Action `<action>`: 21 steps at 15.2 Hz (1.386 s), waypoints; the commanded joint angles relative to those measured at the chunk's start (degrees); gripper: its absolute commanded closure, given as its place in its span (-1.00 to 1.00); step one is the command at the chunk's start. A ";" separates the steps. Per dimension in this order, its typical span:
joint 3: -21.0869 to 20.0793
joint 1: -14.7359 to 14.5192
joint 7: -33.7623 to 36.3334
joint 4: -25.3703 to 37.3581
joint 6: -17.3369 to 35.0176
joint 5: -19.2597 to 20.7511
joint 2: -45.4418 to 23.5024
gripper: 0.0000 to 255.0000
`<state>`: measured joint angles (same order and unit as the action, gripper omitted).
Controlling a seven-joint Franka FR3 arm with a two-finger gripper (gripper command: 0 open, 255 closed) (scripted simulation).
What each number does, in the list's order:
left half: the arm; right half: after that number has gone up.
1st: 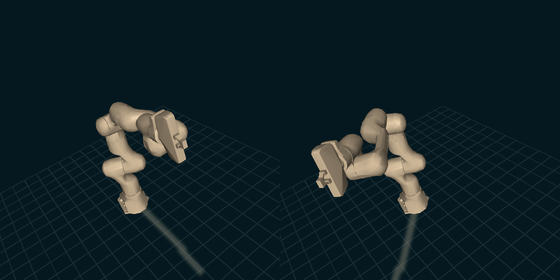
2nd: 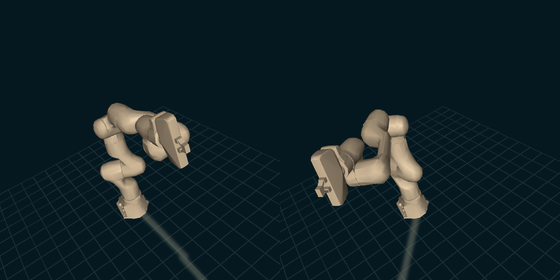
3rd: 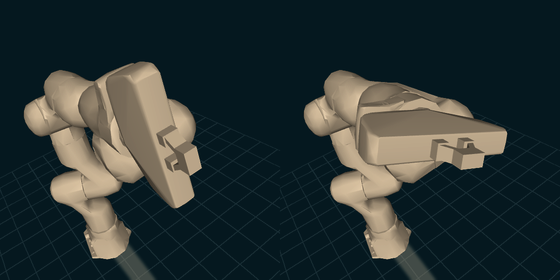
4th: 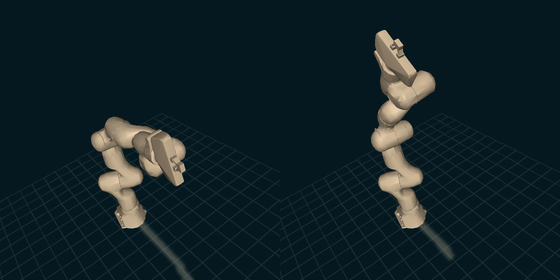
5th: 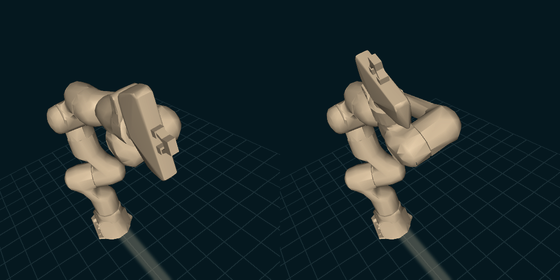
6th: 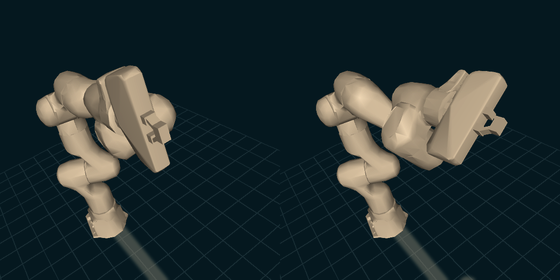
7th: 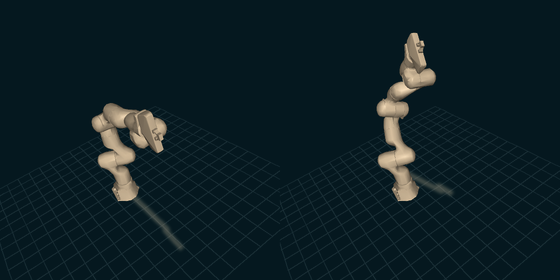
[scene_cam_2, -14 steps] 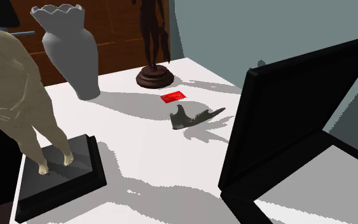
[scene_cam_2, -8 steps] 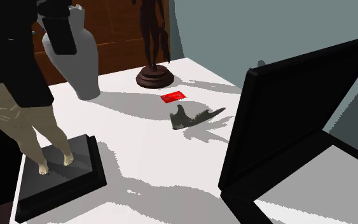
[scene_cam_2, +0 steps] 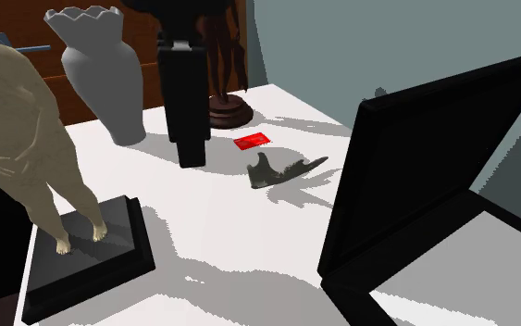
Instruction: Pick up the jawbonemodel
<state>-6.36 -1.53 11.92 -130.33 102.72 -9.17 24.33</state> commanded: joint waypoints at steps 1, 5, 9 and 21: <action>-1.09 -0.42 0.60 1.23 3.19 -0.12 -4.27 -1.00; -2.88 -1.12 1.74 4.20 8.23 0.24 -12.20 -1.00; -4.38 -1.92 3.15 8.34 12.41 1.30 -20.49 -1.00; -5.98 -4.72 6.63 20.19 19.95 5.57 -40.11 -1.00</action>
<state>-12.36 -6.18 18.53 -110.13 121.99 -3.73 -15.14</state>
